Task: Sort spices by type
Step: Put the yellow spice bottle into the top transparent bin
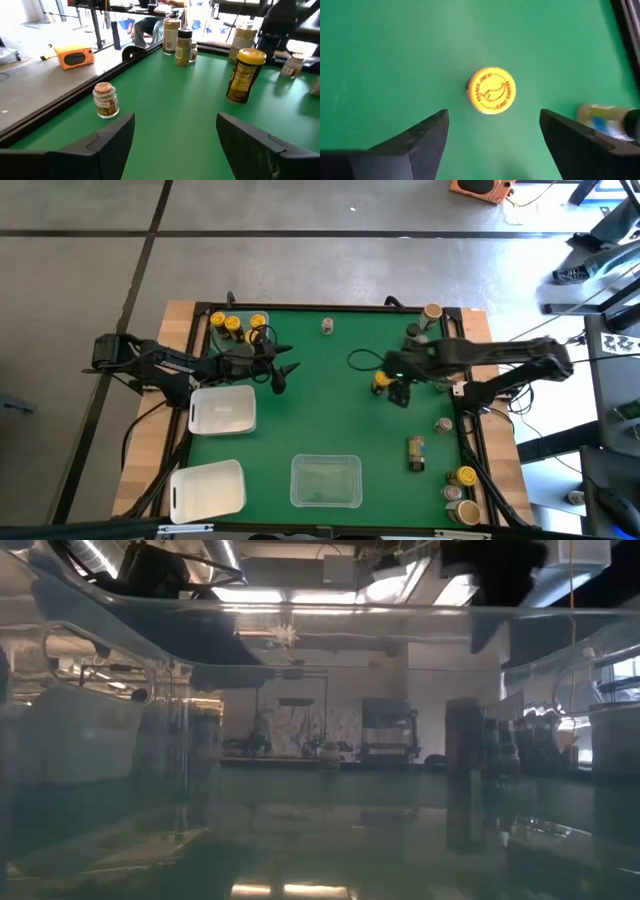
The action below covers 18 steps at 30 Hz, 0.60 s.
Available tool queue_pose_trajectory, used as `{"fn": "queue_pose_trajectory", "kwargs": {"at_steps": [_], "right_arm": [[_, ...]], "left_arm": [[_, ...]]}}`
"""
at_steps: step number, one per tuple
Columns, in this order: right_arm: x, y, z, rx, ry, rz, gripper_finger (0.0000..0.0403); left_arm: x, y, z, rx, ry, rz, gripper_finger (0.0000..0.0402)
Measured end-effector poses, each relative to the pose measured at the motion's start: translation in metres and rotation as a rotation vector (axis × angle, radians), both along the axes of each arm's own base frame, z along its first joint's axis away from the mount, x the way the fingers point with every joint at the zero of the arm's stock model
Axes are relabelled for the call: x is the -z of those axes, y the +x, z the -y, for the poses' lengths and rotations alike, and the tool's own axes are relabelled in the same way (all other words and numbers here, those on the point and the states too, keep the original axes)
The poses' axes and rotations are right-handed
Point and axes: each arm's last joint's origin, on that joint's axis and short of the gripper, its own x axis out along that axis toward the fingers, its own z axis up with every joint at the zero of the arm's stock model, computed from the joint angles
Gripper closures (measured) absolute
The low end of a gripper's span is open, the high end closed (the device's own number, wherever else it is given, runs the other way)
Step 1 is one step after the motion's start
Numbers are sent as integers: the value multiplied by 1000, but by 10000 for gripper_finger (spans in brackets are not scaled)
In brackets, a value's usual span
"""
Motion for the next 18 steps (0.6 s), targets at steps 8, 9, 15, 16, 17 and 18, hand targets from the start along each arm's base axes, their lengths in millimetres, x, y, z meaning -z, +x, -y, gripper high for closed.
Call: {"fn": "queue_pose_trajectory", "kwargs": {"at_steps": [8, 9, 15, 16, 17, 18], "right_arm": [[13, -54, 3, 97, -70, 234, 94], [13, -57, 4, 102, -89, 265, 94], [14, -64, 6, 88, -171, 411, 94], [16, -65, 6, 77, -177, 419, 94], [17, -65, 6, 66, -187, 421, 94], [18, -64, 6, 65, -198, 429, 94]], "left_arm": [[-19, 35, 1, 108, 21, 10, 123], [-21, 43, 0, 113, 27, 9, 123], [-24, 90, -5, 167, 19, -8, 123], [-24, 97, -7, 170, 24, -3, 123], [-26, 104, -10, 169, 32, 3, 123], [-25, 110, -12, 172, 36, 0, 123]]}}
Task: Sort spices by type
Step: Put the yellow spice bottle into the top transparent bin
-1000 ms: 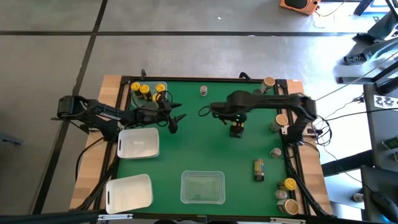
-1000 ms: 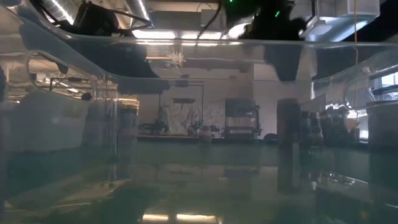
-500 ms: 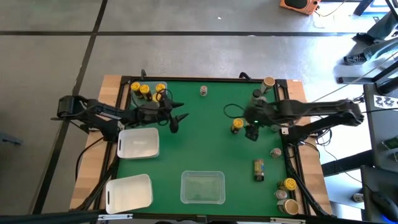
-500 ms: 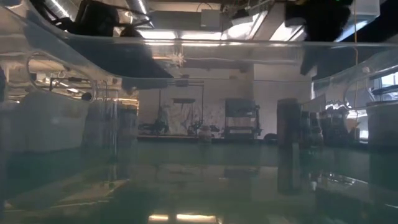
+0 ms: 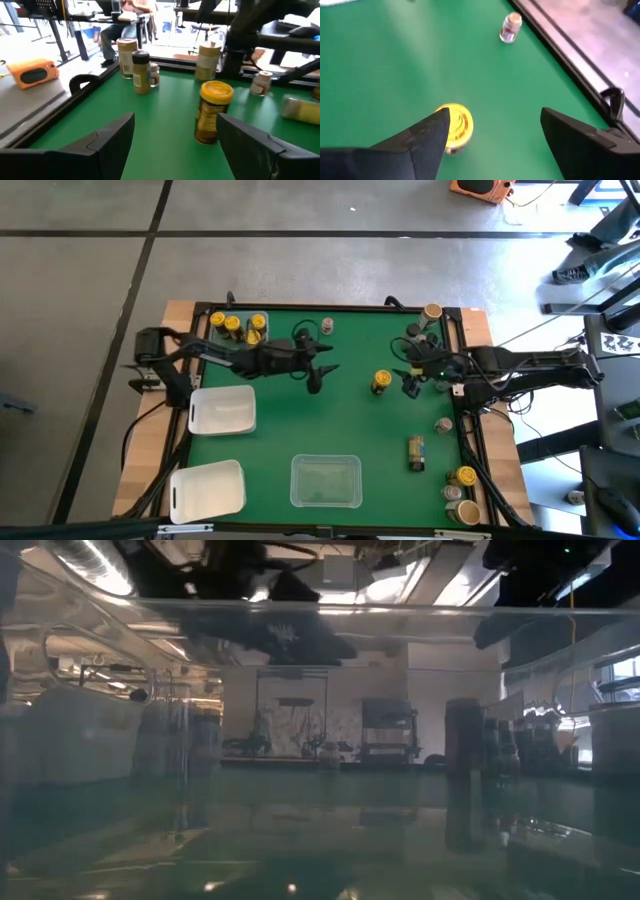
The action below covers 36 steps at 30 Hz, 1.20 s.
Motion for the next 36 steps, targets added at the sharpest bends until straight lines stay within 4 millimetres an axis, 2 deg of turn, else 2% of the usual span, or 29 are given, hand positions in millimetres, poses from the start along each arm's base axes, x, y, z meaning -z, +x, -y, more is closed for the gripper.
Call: {"fn": "queue_pose_trajectory", "kwargs": {"at_steps": [6, 11, 17, 24, 28, 36], "right_arm": [[10, 6, 1, 6, -63, 15, 94], [14, 6, 2, 29, -95, -4, 94], [14, 6, 3, 45, -111, -2, 94], [14, 5, 3, 57, -124, -12, 94], [14, 5, 3, 56, -125, -14, 93], [16, 3, 3, 48, -119, -44, 93]], "left_arm": [[5, 35, -12, 141, -17, 9, 123], [11, 55, -16, 203, -26, 12, 123], [19, 83, -9, 306, 4, 21, 123], [26, 126, -7, 331, 34, 55, 123], [22, 137, -5, 334, 44, 84, 123], [18, 139, -7, 279, 17, 122, 123]]}}
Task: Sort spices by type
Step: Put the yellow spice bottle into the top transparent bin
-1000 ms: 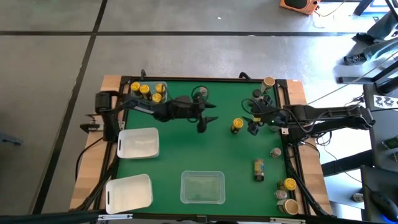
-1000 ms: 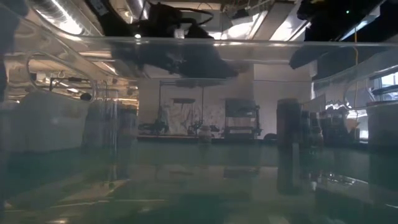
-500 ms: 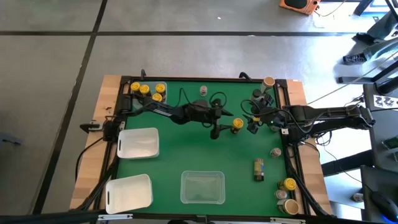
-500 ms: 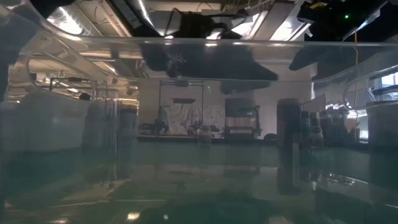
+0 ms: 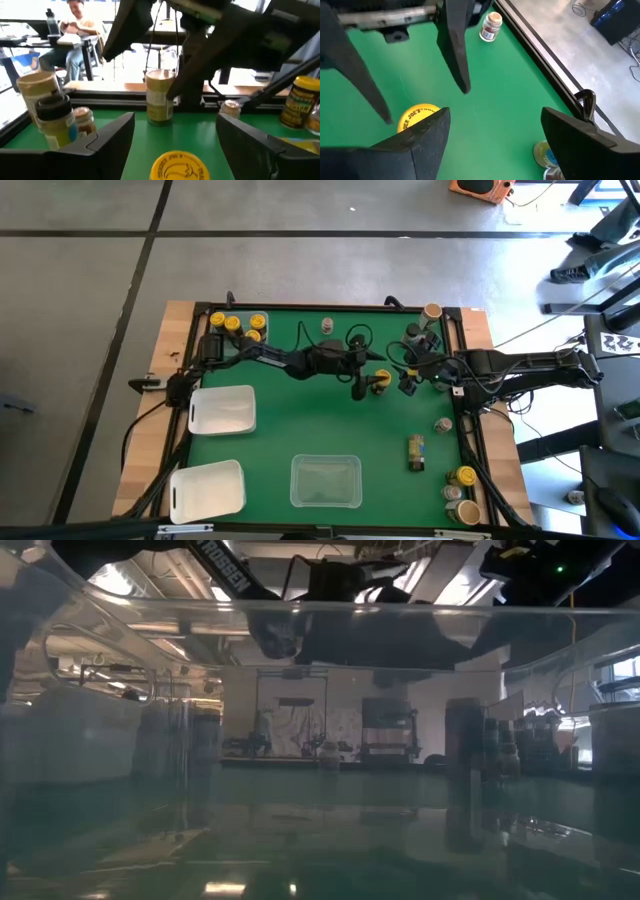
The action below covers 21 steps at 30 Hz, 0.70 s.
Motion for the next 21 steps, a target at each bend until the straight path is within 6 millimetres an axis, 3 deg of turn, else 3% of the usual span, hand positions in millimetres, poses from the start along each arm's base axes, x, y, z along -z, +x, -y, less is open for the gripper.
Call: {"fn": "queue_pose_trajectory", "kwargs": {"at_steps": [6, 21], "right_arm": [[1, -1, 0, 0, 0, -12, 94], [1, -1, 0, 2, -1, -19, 93]], "left_arm": [[-3, 2, 12, -25, 110, 29, 123], [-7, 6, 22, -11, 90, 30, 123]]}}
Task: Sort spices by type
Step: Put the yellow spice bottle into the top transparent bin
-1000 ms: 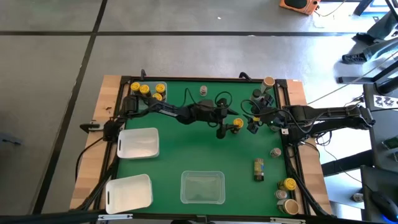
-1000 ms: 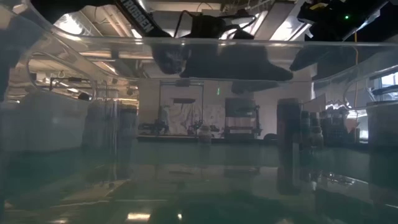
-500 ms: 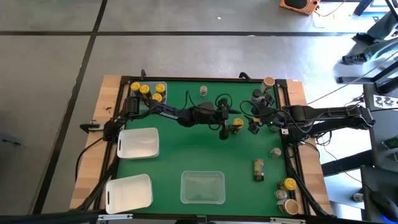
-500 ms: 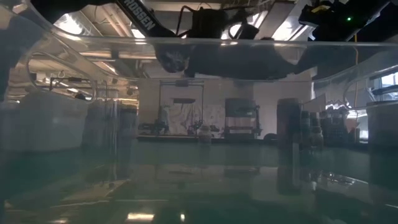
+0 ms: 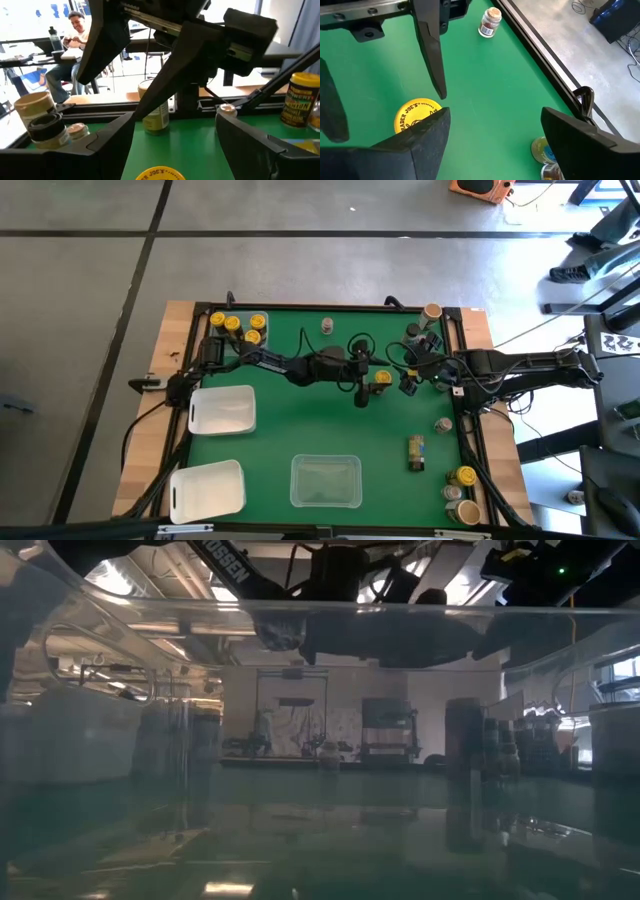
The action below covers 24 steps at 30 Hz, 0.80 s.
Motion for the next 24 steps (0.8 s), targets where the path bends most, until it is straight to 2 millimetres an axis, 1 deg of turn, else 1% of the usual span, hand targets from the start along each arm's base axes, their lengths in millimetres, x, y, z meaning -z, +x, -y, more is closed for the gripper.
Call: {"fn": "queue_pose_trajectory", "kwargs": {"at_steps": [5, 7, 9, 14, 16, 19, 24], "right_arm": [[0, 0, 0, 1, 1, 2, 93], [0, 0, 0, 1, 2, 1, 93], [0, 1, 0, 1, 2, 0, 93], [0, 1, 0, 1, 2, 1, 93], [0, 1, 0, 1, 2, 1, 93], [0, 1, 0, 0, 2, 1, 93], [0, 1, 0, 3, 6, 4, 93]], "left_arm": [[-1, 0, 0, -1, -4, -4, 123], [0, 0, 0, -1, -6, -14, 116], [1, -1, -1, -9, -20, -23, 96], [3, -1, -2, -14, -10, -49, 28], [3, -1, -2, -14, -4, -43, 10], [4, -1, -2, -11, 41, -57, 6], [5, 0, 2, -2, 46, -58, 12]]}}
